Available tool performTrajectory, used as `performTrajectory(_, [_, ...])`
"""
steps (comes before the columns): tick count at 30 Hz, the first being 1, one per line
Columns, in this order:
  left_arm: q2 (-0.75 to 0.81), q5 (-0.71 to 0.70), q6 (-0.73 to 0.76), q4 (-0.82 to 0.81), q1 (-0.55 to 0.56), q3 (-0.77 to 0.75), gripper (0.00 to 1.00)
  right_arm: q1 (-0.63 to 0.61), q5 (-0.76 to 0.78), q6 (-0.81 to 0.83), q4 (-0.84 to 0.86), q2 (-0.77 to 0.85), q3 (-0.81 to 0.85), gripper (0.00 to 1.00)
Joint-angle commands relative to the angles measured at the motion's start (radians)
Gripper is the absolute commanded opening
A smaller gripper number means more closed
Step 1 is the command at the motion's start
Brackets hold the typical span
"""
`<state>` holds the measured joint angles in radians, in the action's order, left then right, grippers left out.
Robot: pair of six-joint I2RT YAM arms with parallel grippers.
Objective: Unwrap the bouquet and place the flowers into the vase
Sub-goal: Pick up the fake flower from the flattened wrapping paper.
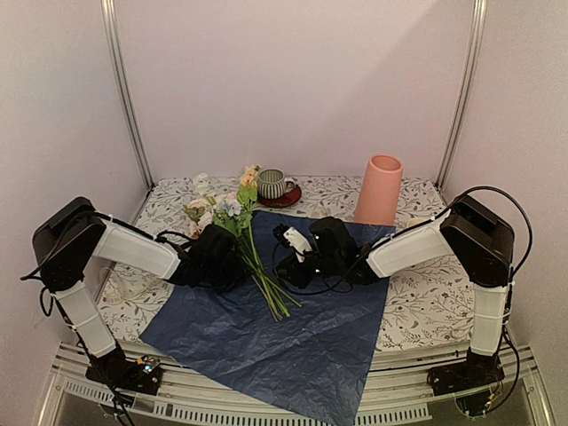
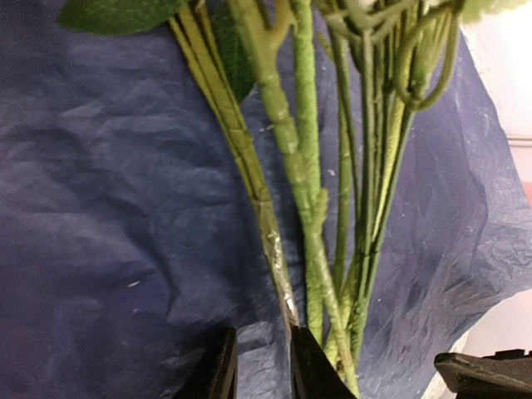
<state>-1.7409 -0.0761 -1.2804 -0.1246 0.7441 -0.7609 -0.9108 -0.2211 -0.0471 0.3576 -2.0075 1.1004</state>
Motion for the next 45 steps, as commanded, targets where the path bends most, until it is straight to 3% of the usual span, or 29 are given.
performTrajectory(1, [-0.033,0.029,-0.002,-0.019,-0.008,-0.013,0.25,-0.006,0.005,0.010,-0.005,0.032,-0.003,0.28])
performTrajectory(17, [-0.072,0.054,0.004,-0.065,-0.028,-0.034,0.24,-0.010,0.014,0.016,-0.010,0.038,-0.004,0.28])
performTrajectory(29, [-0.084,0.041,-0.013,-0.066,-0.051,-0.031,0.13,-0.012,0.017,0.019,-0.011,0.038,-0.004,0.28])
performTrajectory(32, [-0.054,-0.002,-0.011,-0.027,-0.051,-0.032,0.00,-0.011,0.017,0.020,-0.011,0.037,-0.004,0.28])
performTrajectory(45, [0.114,-0.210,0.021,0.225,-0.031,-0.045,0.00,-0.015,0.020,0.022,-0.012,0.038,-0.003,0.28])
